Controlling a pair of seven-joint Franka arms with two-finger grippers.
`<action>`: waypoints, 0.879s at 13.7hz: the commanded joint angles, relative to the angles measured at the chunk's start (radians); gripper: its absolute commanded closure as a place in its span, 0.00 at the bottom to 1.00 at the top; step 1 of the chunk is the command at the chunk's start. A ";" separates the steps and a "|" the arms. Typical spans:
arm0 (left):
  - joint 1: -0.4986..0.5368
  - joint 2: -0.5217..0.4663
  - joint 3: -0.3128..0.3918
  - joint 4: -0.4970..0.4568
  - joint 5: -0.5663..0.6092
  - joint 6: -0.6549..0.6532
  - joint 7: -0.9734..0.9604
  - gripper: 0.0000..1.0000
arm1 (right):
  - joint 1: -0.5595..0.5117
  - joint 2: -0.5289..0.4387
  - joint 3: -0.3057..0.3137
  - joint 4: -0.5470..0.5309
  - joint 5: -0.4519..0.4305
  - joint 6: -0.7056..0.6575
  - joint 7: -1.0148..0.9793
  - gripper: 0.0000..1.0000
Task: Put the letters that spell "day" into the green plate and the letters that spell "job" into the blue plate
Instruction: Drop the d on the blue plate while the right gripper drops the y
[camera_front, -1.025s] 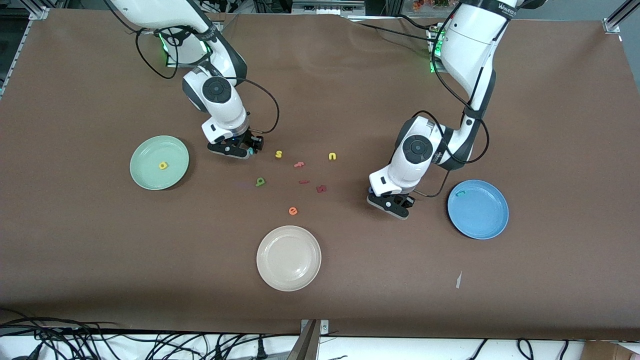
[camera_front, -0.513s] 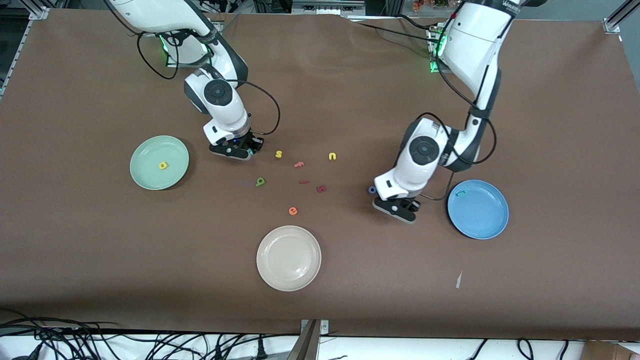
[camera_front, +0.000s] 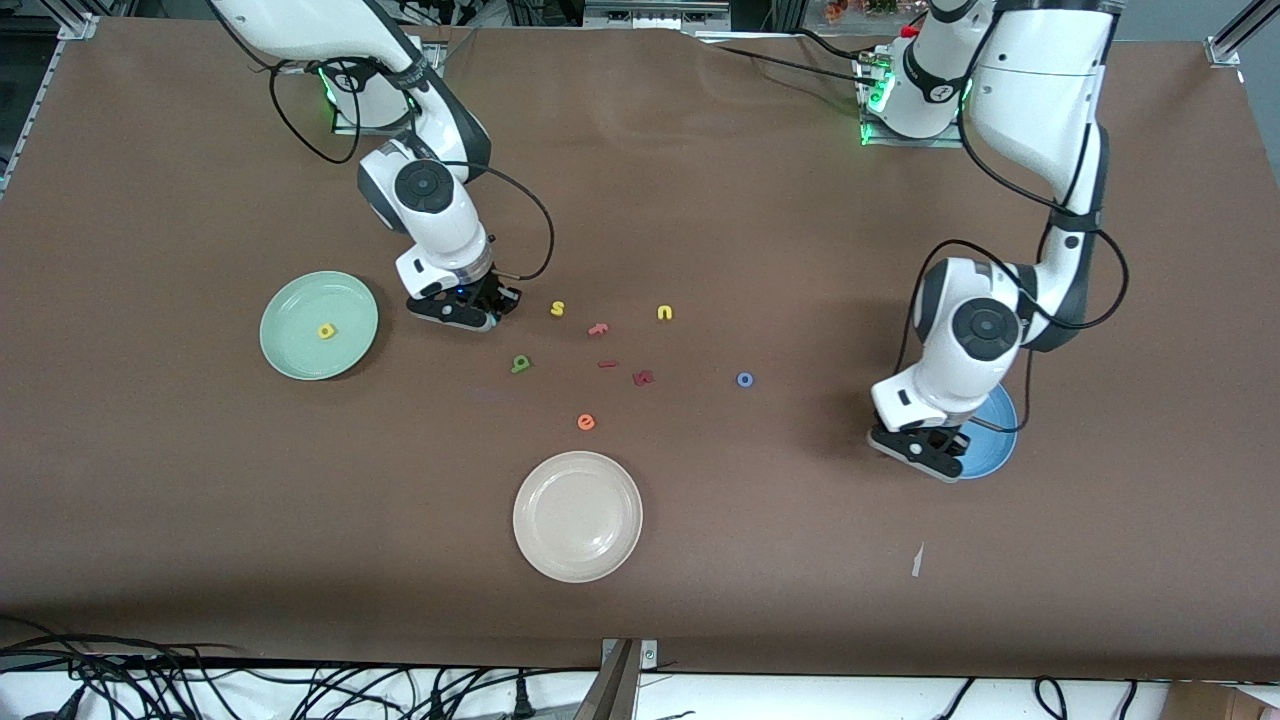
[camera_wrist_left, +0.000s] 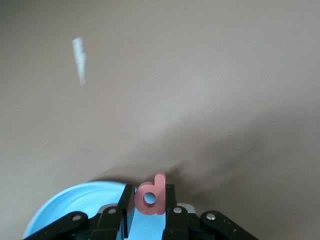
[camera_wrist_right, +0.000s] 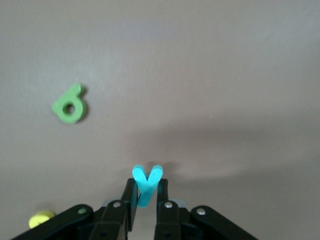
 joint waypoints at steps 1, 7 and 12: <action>0.035 -0.042 0.014 -0.039 -0.012 -0.006 0.143 0.82 | -0.001 -0.073 -0.042 -0.008 -0.019 -0.056 -0.057 0.91; 0.042 -0.043 0.018 -0.056 -0.024 -0.011 0.161 0.01 | -0.002 -0.139 -0.235 -0.022 -0.015 -0.162 -0.407 0.91; 0.032 -0.060 -0.052 -0.044 -0.031 -0.020 0.136 0.01 | -0.004 -0.147 -0.366 -0.101 -0.010 -0.099 -0.603 0.91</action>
